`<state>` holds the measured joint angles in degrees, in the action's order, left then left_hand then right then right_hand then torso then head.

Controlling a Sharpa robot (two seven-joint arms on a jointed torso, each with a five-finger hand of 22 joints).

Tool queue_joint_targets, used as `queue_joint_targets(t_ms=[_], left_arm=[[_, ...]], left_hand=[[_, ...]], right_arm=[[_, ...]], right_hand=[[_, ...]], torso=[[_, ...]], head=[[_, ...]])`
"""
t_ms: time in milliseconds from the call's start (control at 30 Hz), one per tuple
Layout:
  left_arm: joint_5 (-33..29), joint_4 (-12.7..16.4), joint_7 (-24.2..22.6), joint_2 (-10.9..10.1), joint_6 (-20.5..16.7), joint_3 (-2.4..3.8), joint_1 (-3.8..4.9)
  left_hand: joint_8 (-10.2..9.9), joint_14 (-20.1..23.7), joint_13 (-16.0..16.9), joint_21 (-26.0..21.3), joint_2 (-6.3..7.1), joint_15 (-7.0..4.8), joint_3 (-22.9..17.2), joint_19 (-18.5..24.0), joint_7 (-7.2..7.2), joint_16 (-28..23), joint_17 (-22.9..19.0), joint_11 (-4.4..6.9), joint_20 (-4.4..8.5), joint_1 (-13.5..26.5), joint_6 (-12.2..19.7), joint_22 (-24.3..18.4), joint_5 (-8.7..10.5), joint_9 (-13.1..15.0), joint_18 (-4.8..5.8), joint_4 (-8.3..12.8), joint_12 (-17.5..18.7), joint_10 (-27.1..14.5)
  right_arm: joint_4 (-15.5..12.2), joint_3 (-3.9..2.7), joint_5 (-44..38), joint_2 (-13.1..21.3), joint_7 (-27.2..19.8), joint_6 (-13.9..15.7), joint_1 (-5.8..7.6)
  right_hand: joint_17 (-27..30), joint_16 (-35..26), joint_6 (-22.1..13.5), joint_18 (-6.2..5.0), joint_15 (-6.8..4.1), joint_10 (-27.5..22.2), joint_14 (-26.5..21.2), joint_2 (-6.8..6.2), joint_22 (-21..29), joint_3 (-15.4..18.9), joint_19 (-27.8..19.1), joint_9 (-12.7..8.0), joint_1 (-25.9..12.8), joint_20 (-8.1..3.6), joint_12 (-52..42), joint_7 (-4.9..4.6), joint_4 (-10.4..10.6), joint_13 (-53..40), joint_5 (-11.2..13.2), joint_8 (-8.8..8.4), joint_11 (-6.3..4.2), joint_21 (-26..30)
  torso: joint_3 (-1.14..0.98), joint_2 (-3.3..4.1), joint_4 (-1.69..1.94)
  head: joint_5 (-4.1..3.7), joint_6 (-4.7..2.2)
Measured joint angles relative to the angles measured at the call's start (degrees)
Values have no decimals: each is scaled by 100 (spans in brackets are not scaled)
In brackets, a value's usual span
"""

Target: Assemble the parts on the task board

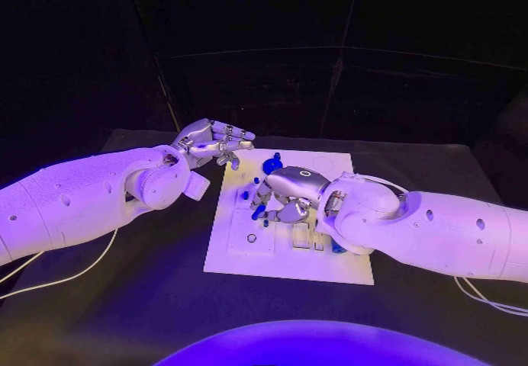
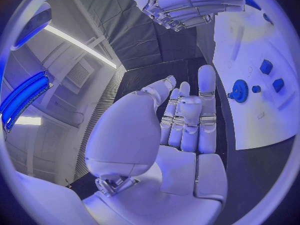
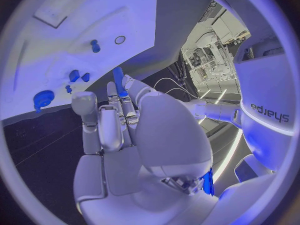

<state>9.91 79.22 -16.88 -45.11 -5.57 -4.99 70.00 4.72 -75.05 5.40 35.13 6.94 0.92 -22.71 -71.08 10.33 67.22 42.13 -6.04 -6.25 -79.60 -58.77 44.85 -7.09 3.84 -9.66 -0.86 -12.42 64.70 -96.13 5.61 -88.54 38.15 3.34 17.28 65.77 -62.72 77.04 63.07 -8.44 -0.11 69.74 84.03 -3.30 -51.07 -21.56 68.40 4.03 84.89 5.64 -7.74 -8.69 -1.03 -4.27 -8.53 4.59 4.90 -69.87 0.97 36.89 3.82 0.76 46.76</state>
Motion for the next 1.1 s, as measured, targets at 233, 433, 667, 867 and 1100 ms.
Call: queue_joint_targets(t_ms=[233,433,667,867,1100], left_arm=[[0,-8,-1,18,-1,0,1],[0,-13,-1,24,-1,0,2],[0,-25,-2,29,-1,1,2],[0,-36,-2,33,-1,1,2],[0,-39,-2,34,0,1,2]], left_hand=[[0,0,0,0,0,0,0,0,0,0,-3,0,0,0,0,0,0,0,0,0,0,0],[0,0,0,0,0,0,0,0,0,0,-6,0,0,0,0,0,0,0,0,0,0,0],[0,0,-1,0,0,0,0,0,0,0,-6,0,0,0,0,1,0,0,0,0,0,0],[0,0,-1,0,0,0,0,0,0,0,-6,0,0,0,0,1,0,0,0,0,0,0],[0,0,-1,0,0,0,0,0,0,0,-6,0,0,0,0,1,0,0,0,0,0,0]], right_arm=[[209,14,-142,-289,-19,-92,-128],[356,39,-276,-420,2,-239,-222],[419,51,-398,-449,39,-369,-259],[429,53,-459,-445,57,-463,-267],[443,54,-493,-454,66,-598,-273]], right_hand=[[28,0,0,0,0,0,0,-24,-5,-40,0,-5,-25,0,9,0,-6,0,0,0,0,0],[28,0,0,0,0,0,0,-32,-18,-41,0,-4,-32,0,10,0,-6,0,1,1,0,-31],[28,0,0,-1,0,0,0,-32,-18,-40,0,-4,-32,0,10,0,-6,1,-8,1,0,-40],[38,0,0,0,0,0,0,-41,-18,-73,0,-4,-41,0,33,0,7,3,-19,-22,0,-40],[38,0,0,-1,0,0,0,-62,-17,-79,0,-4,-62,0,33,0,2,0,-19,-22,0,-40]], torso=[[3,0,-5],[-1,-1,-8],[-7,-7,-13],[-7,-8,-15],[-7,-7,-16]], head=[[26,20],[54,44],[73,54],[69,43],[69,51]])
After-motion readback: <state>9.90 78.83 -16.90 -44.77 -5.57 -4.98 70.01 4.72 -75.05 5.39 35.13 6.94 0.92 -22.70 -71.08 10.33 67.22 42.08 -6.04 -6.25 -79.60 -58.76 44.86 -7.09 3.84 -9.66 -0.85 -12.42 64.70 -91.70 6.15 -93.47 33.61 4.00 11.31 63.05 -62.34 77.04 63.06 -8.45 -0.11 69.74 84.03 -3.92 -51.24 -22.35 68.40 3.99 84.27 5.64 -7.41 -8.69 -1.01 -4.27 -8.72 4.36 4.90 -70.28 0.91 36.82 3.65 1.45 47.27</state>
